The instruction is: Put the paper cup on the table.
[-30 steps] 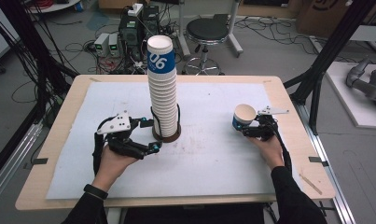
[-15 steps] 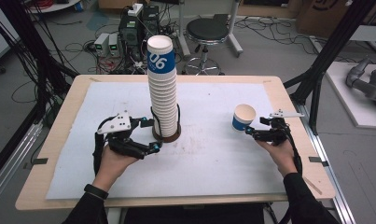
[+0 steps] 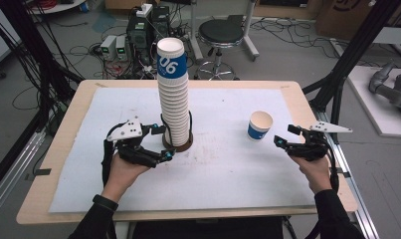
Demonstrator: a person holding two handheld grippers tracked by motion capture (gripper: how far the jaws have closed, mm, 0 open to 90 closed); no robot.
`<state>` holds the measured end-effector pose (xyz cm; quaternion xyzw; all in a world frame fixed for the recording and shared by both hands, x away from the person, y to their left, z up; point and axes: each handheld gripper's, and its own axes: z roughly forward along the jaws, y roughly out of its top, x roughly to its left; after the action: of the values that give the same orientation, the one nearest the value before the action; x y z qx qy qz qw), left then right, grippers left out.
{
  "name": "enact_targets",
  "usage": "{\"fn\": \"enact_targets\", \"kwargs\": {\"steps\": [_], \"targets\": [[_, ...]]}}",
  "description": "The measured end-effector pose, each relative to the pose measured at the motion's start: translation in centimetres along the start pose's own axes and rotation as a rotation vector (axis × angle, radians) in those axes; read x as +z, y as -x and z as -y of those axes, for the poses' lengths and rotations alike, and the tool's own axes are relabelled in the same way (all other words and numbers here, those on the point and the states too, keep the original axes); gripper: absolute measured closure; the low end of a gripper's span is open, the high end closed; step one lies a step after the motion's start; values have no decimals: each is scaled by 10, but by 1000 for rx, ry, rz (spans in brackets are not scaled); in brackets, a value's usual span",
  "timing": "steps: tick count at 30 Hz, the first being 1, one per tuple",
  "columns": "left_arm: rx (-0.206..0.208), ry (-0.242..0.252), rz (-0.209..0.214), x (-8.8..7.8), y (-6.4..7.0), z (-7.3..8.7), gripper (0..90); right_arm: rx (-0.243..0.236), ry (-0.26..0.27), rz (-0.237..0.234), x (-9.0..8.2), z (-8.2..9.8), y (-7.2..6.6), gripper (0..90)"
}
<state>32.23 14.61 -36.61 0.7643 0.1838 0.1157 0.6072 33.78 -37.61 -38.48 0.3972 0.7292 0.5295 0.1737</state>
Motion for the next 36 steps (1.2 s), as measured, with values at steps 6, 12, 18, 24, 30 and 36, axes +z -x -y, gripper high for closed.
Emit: {"fn": "enact_targets", "kwargs": {"steps": [6,12,18,24,30,36], "targets": [[-11,-6,-3,5,-2,0,167,-17,31,-67,-5,0,2,134],[-27,5,3,0,-2,0,167,-68,60,-135,-5,-6,-9,137],[-26,17,-9,-6,-4,1,167,-101,78,-176,3,-15,-21,144],[-19,23,-16,-8,-3,2,167,-130,77,-186,6,-23,-32,146],[-16,18,-17,-9,-1,3,167,-138,73,-188,8,-25,-35,147],[-19,18,-29,-15,0,4,167,-148,73,-200,11,-28,-38,147]]}}
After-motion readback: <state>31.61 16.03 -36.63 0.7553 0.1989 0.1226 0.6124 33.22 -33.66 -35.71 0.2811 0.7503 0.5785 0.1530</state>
